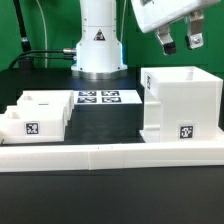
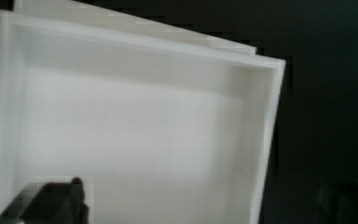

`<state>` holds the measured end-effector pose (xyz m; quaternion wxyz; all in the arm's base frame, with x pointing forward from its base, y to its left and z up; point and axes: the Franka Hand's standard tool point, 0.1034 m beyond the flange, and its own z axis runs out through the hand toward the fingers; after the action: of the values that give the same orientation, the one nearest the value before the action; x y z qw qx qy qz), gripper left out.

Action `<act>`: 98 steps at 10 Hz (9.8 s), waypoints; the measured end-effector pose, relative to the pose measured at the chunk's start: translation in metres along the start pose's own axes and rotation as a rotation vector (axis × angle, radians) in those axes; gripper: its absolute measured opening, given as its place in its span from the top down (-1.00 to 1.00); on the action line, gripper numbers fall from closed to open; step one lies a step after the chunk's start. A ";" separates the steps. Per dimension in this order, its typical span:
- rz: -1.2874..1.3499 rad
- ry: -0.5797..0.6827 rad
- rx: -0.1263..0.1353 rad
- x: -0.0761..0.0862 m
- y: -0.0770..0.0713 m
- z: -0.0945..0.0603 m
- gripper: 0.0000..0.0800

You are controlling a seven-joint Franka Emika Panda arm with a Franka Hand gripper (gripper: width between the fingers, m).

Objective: Assemble drawer

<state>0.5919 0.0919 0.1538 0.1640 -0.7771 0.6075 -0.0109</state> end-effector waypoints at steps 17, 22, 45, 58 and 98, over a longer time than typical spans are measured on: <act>-1.303 0.004 -0.231 0.092 0.103 -0.015 -0.62; -1.221 -0.009 -0.248 0.098 0.114 -0.013 -0.62; -1.442 -0.011 -0.350 0.179 0.172 0.071 -0.62; -1.445 0.000 -0.351 0.181 0.173 0.072 0.90; -2.820 -0.314 -0.433 0.108 0.120 0.087 0.89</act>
Offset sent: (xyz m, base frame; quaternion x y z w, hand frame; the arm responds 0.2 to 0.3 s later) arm -0.0326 -0.0196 0.0057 -0.0918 -0.0089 -0.4301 0.8980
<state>0.5266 -0.0145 0.0192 -0.0386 -0.7222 -0.6905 0.0140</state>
